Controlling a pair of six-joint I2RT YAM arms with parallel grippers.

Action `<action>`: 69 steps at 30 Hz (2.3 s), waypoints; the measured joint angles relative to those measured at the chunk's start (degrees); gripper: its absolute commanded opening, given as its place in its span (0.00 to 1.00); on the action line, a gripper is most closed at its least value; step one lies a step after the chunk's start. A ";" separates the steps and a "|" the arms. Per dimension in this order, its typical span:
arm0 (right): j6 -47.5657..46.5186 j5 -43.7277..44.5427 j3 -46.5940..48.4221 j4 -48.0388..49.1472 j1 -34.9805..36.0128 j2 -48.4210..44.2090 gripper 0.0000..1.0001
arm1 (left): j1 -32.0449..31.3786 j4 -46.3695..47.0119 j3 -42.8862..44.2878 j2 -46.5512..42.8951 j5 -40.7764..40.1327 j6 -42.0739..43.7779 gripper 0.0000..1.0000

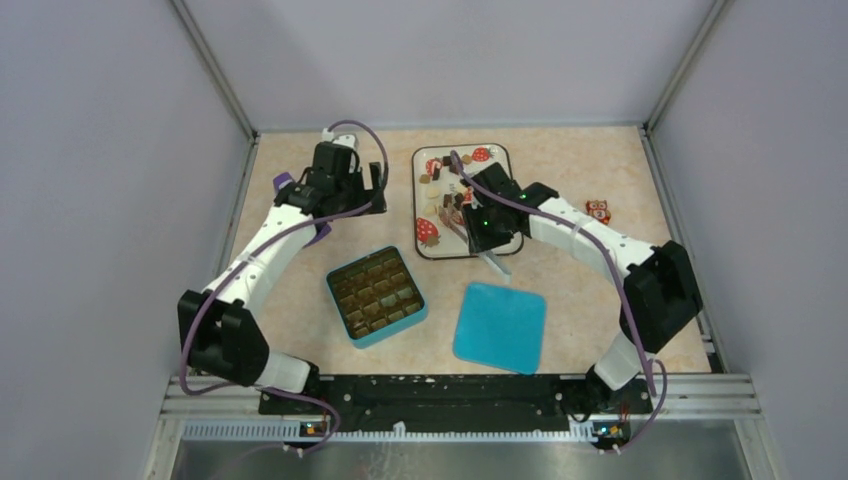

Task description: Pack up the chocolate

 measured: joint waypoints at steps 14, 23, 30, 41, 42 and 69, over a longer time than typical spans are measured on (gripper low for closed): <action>0.66 -0.39 -0.02 -0.39 2.64 1.07 0.43 | 0.44 5.79 -7.32 -10.38 -3.72 -1.51 0.99; 1.62 1.77 -0.04 0.85 2.91 0.94 0.43 | 0.44 6.99 -7.37 -10.25 -3.65 -1.95 0.99; 1.40 2.67 -2.80 4.11 3.48 -2.82 0.43 | 0.44 7.26 -7.58 -9.99 -3.63 -1.97 0.99; -0.96 3.39 -4.66 6.51 7.17 -3.91 0.43 | 0.44 7.45 -8.22 -8.59 -3.04 -2.54 0.99; -1.27 3.63 -4.66 6.49 7.56 -3.89 0.43 | 0.44 7.45 -8.22 -8.59 -3.04 -2.56 0.99; -6.60 11.80 -4.66 4.59 12.87 -0.79 0.23 | 0.44 8.50 -9.18 -8.59 -0.90 -2.58 0.99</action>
